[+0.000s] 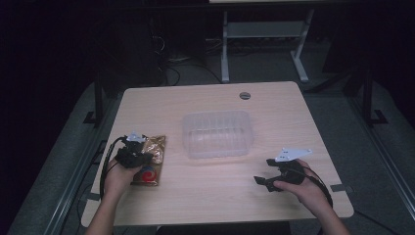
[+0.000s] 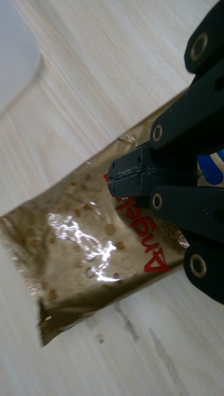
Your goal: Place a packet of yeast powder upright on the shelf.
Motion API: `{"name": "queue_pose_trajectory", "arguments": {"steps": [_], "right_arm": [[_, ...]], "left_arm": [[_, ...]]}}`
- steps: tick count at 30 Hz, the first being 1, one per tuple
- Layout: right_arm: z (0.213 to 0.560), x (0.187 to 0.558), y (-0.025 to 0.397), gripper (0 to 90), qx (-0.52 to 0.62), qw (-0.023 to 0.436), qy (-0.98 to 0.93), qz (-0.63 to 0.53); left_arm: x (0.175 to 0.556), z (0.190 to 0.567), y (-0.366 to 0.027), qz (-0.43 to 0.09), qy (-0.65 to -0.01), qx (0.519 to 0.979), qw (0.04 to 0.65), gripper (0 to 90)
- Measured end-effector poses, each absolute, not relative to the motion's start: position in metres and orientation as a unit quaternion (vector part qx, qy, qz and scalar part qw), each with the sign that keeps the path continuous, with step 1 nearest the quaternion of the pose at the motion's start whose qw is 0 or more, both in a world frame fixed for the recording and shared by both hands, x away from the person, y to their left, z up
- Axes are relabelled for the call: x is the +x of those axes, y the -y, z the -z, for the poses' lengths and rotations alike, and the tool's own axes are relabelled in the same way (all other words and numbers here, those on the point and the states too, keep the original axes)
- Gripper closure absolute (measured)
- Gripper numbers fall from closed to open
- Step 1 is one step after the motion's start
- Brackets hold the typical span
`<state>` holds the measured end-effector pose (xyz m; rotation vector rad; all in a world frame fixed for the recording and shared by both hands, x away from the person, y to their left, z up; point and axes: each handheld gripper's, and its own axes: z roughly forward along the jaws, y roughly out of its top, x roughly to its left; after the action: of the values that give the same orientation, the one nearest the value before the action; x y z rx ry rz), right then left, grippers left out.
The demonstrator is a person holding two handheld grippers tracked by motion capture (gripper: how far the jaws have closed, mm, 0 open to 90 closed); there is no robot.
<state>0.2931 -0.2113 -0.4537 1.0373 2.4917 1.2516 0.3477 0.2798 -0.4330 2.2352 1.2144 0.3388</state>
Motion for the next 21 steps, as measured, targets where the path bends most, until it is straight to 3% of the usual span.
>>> {"name": "queue_pose_trajectory", "arguments": {"steps": [9, 21], "right_arm": [[0.454, 0.294, 0.213, 14.5, 0.352, 0.084, -0.833, -0.419], [0.454, 0.294, 0.213, 14.6, 0.353, 0.084, -0.833, -0.418]], "left_arm": [[0.343, 0.437, -0.283, -0.1, -0.447, 0.85, 0.26, 89.6], [0.326, 0.435, -0.319, -0.09, -0.474, 0.84, 0.248, 89.6]]}}
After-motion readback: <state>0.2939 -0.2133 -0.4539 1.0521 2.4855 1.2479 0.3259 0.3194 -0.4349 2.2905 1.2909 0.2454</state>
